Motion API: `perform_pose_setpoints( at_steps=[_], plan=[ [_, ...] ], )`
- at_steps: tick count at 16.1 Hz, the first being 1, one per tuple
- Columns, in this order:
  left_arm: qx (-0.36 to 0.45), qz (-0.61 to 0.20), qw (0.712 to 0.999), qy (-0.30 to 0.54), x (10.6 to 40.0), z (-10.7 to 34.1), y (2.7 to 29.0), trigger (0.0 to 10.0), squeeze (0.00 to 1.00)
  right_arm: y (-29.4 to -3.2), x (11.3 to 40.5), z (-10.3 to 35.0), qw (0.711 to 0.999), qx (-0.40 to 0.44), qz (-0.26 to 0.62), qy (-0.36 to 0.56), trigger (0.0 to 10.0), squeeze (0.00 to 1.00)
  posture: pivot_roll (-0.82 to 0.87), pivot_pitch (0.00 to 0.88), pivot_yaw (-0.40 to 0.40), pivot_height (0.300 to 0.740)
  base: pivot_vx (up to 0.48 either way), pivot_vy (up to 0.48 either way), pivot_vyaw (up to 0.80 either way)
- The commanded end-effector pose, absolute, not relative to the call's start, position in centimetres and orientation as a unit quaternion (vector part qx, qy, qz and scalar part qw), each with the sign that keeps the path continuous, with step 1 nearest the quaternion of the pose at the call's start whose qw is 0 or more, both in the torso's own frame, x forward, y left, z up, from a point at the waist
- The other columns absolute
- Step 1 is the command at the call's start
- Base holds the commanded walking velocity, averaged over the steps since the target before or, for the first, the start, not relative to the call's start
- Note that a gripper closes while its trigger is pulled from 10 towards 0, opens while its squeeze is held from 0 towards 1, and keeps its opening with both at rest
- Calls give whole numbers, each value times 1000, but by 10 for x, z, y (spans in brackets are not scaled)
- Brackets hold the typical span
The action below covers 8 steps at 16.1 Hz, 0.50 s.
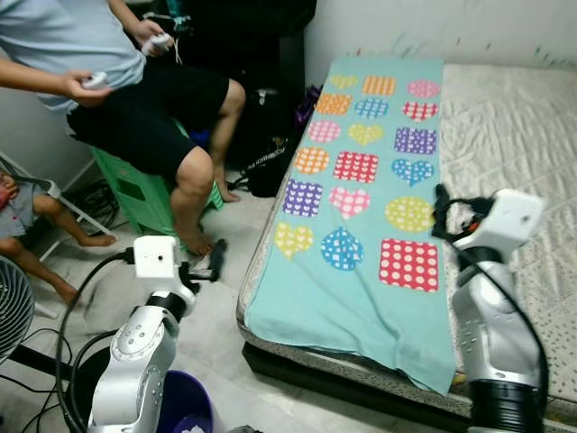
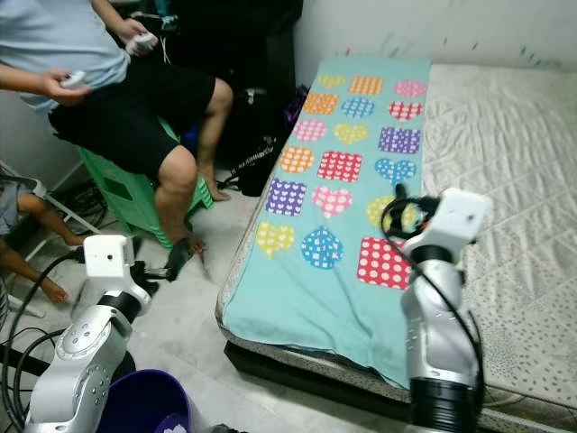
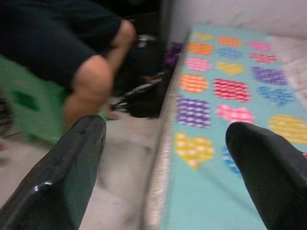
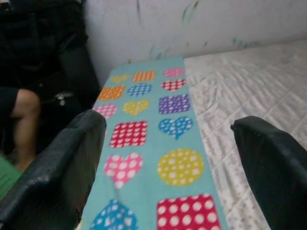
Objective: Clean up the room
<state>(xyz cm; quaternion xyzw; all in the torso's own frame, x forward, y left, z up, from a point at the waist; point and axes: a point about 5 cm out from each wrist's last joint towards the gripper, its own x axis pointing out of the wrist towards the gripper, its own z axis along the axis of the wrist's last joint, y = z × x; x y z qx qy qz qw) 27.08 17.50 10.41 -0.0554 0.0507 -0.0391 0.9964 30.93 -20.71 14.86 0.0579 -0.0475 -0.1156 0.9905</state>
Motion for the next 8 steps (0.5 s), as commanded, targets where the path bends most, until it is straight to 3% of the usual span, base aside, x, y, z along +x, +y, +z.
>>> perform_pose_setpoints(
  at_steps=[1,8],
  plan=[
    [-41,3,998,55,272,100,192,10000,0,-196,308,140,993,55,-92,-39,10000,0,-167,28,95,740,0,0,0],
    [-56,77,993,68,274,83,217,10000,0,-153,328,120,1000,23,2,-11,10000,0,-99,0,18,740,0,0,0]
  ],
)
